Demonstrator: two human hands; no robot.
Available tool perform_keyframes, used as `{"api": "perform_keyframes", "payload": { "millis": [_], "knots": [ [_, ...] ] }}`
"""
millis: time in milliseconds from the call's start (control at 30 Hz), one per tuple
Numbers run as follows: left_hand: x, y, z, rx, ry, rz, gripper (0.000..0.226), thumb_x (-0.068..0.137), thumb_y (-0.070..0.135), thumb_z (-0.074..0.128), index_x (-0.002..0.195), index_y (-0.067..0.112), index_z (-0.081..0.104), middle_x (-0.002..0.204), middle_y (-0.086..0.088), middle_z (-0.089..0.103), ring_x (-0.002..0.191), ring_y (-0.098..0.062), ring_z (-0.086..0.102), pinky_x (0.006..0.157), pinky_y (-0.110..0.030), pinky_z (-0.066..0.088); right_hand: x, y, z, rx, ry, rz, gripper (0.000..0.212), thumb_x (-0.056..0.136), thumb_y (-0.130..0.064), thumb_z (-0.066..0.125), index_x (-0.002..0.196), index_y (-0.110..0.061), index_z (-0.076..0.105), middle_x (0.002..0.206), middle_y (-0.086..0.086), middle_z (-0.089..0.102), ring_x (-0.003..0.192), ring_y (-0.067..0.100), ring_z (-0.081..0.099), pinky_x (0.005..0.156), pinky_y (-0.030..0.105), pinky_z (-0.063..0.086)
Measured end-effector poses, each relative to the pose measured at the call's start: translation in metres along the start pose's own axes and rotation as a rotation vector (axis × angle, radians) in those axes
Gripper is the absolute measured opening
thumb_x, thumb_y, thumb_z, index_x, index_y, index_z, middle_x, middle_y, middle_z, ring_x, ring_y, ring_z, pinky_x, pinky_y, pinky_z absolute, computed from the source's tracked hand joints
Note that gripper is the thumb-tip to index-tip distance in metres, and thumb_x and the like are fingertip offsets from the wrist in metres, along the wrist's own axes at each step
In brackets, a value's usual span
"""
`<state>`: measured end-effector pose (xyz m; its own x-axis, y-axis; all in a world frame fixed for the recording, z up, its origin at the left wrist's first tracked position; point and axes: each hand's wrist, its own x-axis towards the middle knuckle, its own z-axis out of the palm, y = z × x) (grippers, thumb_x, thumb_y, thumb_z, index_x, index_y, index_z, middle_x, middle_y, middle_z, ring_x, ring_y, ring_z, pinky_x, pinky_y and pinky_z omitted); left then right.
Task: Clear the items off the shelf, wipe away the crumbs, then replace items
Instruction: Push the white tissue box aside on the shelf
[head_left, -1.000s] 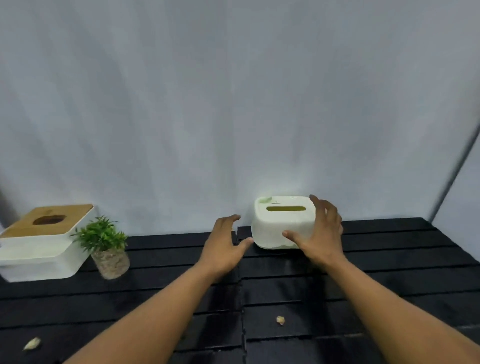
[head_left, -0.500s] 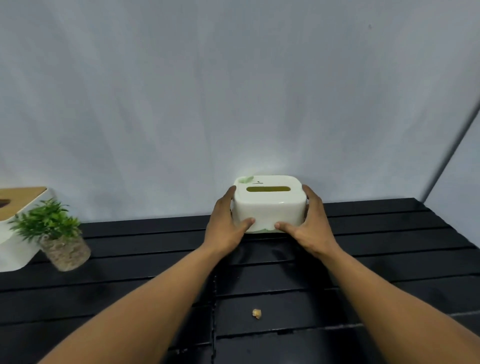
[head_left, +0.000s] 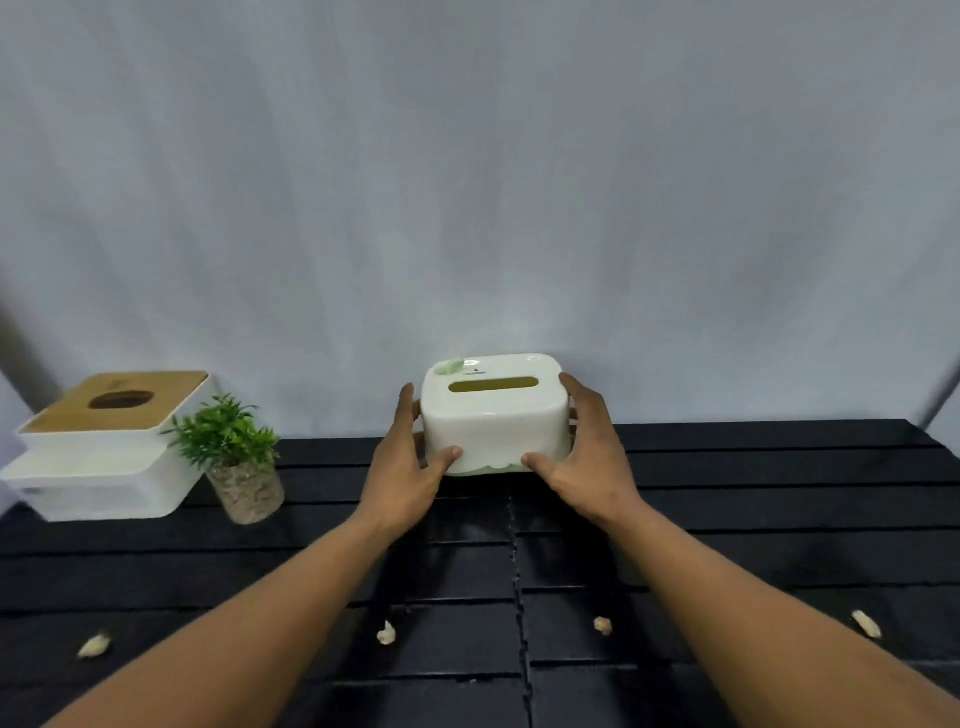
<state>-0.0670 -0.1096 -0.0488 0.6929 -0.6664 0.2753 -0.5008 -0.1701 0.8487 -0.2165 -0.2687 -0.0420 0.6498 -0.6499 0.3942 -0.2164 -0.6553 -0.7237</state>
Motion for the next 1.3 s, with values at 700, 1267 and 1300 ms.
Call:
{"api": "perform_keyframes", "payload": {
  "millis": [700,1267,1300],
  "knots": [
    [-0.014,-0.083,-0.09,0.136,0.103,-0.071,0.082,0.086,0.022,0.064,0.145,0.04,0.01,0.139,0.005,0.049,0.118,-0.021,0.054,0.099,-0.044,0.046,-0.006,-0.049,0.121,0.055,-0.121,0.008,0.094,0.071,-0.02,0.076,0.145,-0.033,0.02,0.147,-0.011,0.028,0.13,0.014,0.039,0.105,0.041,0.044],
    [-0.011,-0.085,-0.084,0.142,0.122,-0.072,0.084,0.084,0.026,0.067,0.148,0.025,0.013,0.147,0.002,0.037,0.132,-0.017,0.038,0.108,-0.044,0.037,-0.004,-0.051,0.119,0.049,-0.128,0.032,0.098,0.071,-0.022,0.075,0.146,-0.041,0.015,0.146,-0.007,0.031,0.129,0.016,0.04,0.105,0.043,0.043],
    [-0.013,-0.084,-0.084,0.156,0.111,-0.104,0.088,0.084,0.029,0.068,0.15,0.022,0.009,0.151,-0.001,0.032,0.136,-0.019,0.034,0.111,-0.045,0.033,-0.005,-0.053,0.116,0.049,-0.129,0.033,0.099,0.071,-0.021,0.075,0.146,-0.042,0.014,0.147,-0.007,0.031,0.13,0.015,0.039,0.105,0.042,0.043]
  ]
}}
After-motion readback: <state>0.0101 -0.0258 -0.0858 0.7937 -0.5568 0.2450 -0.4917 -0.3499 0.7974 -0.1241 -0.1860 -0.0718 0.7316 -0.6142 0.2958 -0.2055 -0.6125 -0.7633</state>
